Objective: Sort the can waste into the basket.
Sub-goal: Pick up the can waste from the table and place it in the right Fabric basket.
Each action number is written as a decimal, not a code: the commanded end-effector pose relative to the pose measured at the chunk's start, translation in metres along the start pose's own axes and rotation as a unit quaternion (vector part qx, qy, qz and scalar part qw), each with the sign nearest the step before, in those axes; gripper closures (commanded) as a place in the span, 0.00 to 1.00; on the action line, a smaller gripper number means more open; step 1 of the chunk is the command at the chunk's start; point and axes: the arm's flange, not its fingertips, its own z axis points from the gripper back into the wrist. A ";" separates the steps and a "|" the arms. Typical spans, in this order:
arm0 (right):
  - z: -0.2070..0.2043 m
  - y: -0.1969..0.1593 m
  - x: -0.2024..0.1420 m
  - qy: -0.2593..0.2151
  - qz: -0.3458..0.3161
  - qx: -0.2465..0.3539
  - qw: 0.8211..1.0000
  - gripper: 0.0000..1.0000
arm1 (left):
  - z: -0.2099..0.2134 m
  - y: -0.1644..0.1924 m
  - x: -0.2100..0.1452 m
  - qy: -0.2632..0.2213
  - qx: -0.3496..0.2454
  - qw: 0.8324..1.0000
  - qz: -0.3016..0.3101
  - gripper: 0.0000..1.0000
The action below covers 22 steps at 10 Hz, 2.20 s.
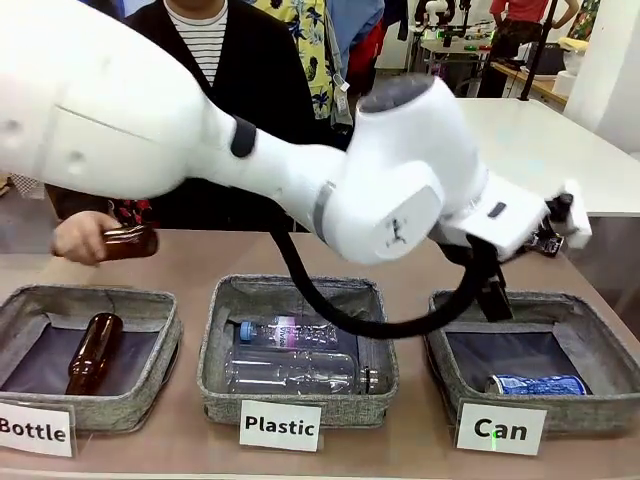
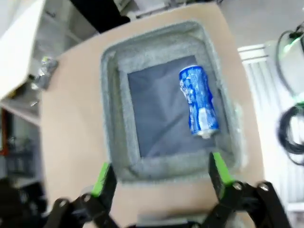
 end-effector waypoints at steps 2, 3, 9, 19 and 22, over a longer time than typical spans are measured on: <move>-0.066 0.057 0.005 0.063 0.047 0.036 0.996 0.00 | 0.114 -0.002 -0.062 -0.007 -0.042 0.992 0.116 0.00; -0.083 0.075 0.006 0.075 0.065 0.059 0.993 0.00 | 0.141 0.002 -0.088 -0.005 -0.064 0.987 0.148 0.00; -0.144 0.115 0.008 0.102 0.011 0.136 0.985 0.00 | 0.248 0.014 -0.244 -0.049 -0.081 0.968 0.231 0.00; -0.126 0.152 0.029 0.081 -0.039 0.215 0.972 0.00 | 0.296 0.020 -0.299 -0.125 -0.136 0.954 0.237 0.00; -0.157 0.164 0.037 0.182 -0.142 0.351 0.907 0.00 | 0.377 0.012 -0.418 -0.306 -0.180 0.847 0.395 0.00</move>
